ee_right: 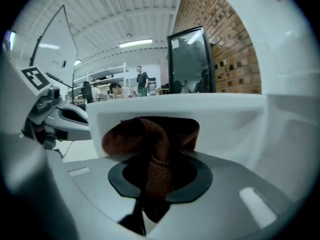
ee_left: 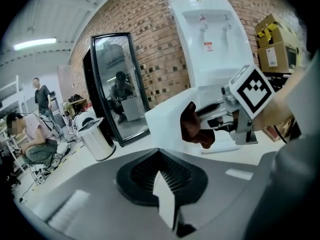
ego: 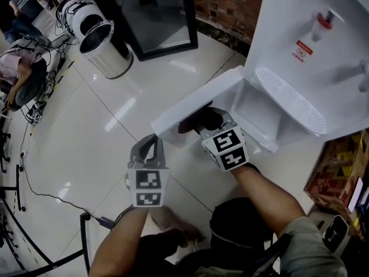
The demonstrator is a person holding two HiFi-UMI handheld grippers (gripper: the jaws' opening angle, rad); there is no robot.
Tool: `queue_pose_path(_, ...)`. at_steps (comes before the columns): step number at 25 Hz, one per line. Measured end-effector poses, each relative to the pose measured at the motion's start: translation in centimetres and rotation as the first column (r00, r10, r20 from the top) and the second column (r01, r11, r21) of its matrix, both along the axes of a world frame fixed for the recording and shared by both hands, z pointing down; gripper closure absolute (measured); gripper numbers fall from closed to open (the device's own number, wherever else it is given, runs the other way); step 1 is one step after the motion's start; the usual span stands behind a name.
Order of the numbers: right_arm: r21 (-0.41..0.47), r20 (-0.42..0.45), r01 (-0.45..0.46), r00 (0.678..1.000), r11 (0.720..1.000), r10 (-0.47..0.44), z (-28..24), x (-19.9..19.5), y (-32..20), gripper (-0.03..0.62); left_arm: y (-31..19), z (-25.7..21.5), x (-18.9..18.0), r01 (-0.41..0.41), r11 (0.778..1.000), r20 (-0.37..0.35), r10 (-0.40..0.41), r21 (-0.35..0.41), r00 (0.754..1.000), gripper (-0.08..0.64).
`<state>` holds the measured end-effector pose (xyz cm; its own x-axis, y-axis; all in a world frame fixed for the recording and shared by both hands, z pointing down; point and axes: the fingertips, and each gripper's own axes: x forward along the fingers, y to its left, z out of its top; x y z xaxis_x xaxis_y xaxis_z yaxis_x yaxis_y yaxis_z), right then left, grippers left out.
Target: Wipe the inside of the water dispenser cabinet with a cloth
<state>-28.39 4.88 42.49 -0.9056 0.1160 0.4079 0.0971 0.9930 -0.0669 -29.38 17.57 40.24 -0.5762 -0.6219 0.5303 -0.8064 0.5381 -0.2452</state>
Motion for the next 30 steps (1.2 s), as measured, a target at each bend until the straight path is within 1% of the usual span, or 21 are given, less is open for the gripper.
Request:
queue_pose_path(2,-0.002,-0.002,-0.079,0.997,0.997,0.079,0.7,-0.3,-2.3,0.494,0.0,0.1,-0.2,0.009,1.0,-0.001,-0.009,0.0,1.0,0.56)
queue_pose_path(4,-0.027,0.003,-0.196,0.981,0.98,0.196,1.2,0.1,-5.2,0.495,0.0,0.1,-0.3,0.015,1.0,0.0,-0.015,0.0,1.0,0.56)
queue_pose_path(5,-0.048,0.006,-0.268,0.963,0.962,0.269,1.3,0.6,-7.0,0.495,0.0,0.2,-0.3,0.016,1.0,-0.001,-0.016,-0.001,1.0,0.56)
queue_pose_path(7,-0.085,0.01,-0.404,0.914,0.911,0.406,1.3,1.9,-10.7,0.495,-0.1,0.3,-0.3,0.015,1.0,-0.001,-0.015,-0.004,1.0,0.56)
queue_pose_path(9,-0.096,0.009,-0.498,0.865,0.862,0.501,1.1,3.6,-13.6,0.495,0.0,0.5,-0.4,0.014,1.0,0.0,-0.014,-0.007,1.0,0.56)
queue_pose_path(12,-0.112,-0.001,-0.576,0.815,0.81,0.579,1.1,6.0,-15.9,0.495,0.1,0.7,-0.5,0.02,1.0,0.001,-0.02,-0.015,1.0,0.56)
queue_pose_path(13,-0.13,-0.006,-0.569,0.82,0.812,0.573,1.1,6.4,-15.9,0.495,0.0,0.7,-0.6,0.022,1.0,0.001,-0.022,-0.016,1.0,0.56)
queue_pose_path(14,-0.149,-0.005,-0.527,0.847,0.837,0.532,0.9,6.4,-15.1,0.495,-0.1,0.7,-0.6,0.023,1.0,0.001,-0.023,-0.015,1.0,0.56)
queue_pose_path(15,-0.164,0.004,-0.445,0.892,0.881,0.451,0.6,6.2,-13.4,0.495,-0.2,0.7,-0.7,0.024,1.0,0.001,-0.024,-0.013,1.0,0.56)
queue_pose_path(16,-0.172,0.018,-0.323,0.943,0.931,0.331,0.1,5.7,-10.7,0.495,-0.2,0.7,-0.7,0.024,1.0,0.001,-0.024,-0.011,1.0,0.56)
queue_pose_path(17,-0.173,0.031,-0.173,0.983,0.97,0.181,-0.4,5.2,-7.3,0.495,-0.2,0.7,-0.8,0.025,1.0,0.001,-0.025,-0.009,1.0,0.56)
queue_pose_path(18,-0.17,0.037,-0.011,0.999,0.985,0.018,-0.8,4.8,-3.5,0.495,-0.1,0.7,-0.9,0.027,1.0,0.0,-0.027,-0.008,1.0,0.56)
queue_pose_path(19,-0.169,0.031,0.144,0.989,0.975,-0.141,-1.0,4.7,0.4,0.495,0.0,0.7,-1.0,0.031,0.999,-0.001,-0.031,-0.008,1.0,0.56)
queue_pose_path(20,-0.169,0.014,0.281,0.959,0.945,-0.283,-0.9,4.8,4.1,0.495,0.1,0.7,-1.1,0.035,0.999,-0.002,-0.035,-0.007,0.999,0.56)
queue_pose_path(22,-0.167,-0.046,0.479,0.869,0.862,-0.492,0.3,5.3,10.0,0.494,0.1,0.7,-1.1,0.041,0.999,-0.006,-0.041,-0.007,0.999,0.56)
queue_pose_path(23,-0.16,-0.083,0.536,0.83,0.829,-0.552,1.3,5.4,12.0,0.494,0.1,0.7,-1.1,0.041,0.999,-0.006,-0.041,-0.007,0.999,0.56)
queue_pose_path(24,-0.146,-0.12,0.563,0.806,0.814,-0.579,2.6,5.3,13.3,0.494,0.1,0.7,-1.0,0.041,0.999,-0.006,-0.041,-0.007,0.999,0.56)
queue_pose_path(25,-0.131,-0.149,0.563,0.803,0.816,-0.577,3.8,4.9,13.7,0.494,0.1,0.7,-1.0,0.041,0.999,-0.005,-0.041,-0.007,0.999,0.56)
queue_pose_path(26,-0.122,-0.168,0.538,0.817,0.834,-0.552,4.8,4.3,13.4,0.494,0.0,0.7,-1.0,0.041,0.999,-0.005,-0.041,-0.006,0.999,0.56)
queue_pose_path(28,-0.123,-0.178,0.428,0.878,0.896,-0.444,5.9,2.8,11.0,0.494,-0.1,0.7,-1.0,0.041,0.999,-0.007,-0.041,-0.002,0.999,0.56)
queue_pose_path(30,-0.13,-0.167,0.259,0.946,0.957,-0.278,6.3,1.2,7.0,0.494,-0.1,0.7,-1.2,0.044,0.999,-0.009,-0.044,0.005,0.999,0.56)
